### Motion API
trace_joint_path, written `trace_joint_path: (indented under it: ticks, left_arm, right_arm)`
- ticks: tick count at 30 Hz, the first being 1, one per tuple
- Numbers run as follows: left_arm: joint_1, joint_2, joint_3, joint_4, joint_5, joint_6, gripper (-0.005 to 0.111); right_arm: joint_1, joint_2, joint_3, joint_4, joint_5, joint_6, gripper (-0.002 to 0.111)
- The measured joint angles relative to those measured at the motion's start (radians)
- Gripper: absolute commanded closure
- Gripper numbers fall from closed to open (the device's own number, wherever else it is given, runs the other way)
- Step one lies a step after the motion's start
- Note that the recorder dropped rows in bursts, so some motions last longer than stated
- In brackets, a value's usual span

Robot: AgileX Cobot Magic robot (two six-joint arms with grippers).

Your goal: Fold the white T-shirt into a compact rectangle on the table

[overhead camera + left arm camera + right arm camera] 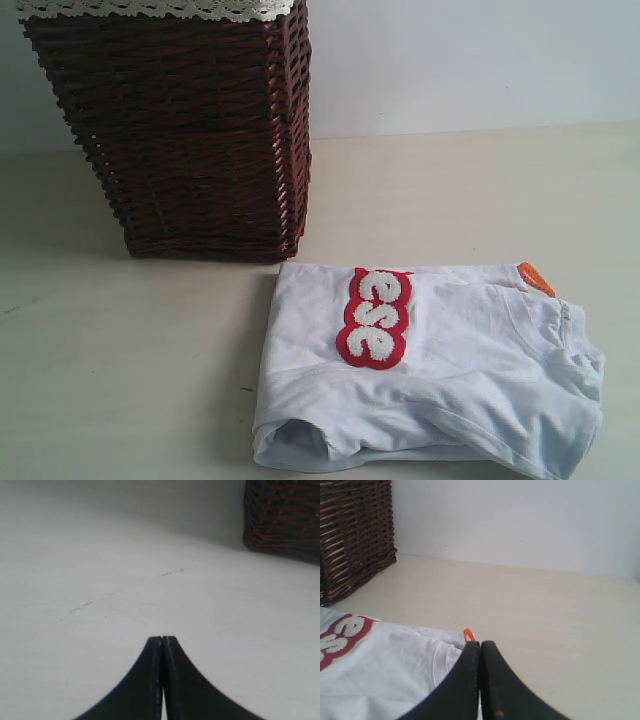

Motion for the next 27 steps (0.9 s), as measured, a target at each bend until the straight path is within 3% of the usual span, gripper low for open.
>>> trace_joint_path:
  ticks: [16, 27]
  left_arm:
    - [0.0, -0.01, 0.0, 0.0, 0.005, 0.0, 0.107]
    - [0.0, -0.341, 0.0, 0.112, 0.073, 0.026, 0.107]
  right_arm:
    - [0.0, 0.0, 0.0, 0.0, 0.0, 0.0, 0.108]
    - [0.0, 0.0, 0.0, 0.0, 0.0, 0.0, 0.108]
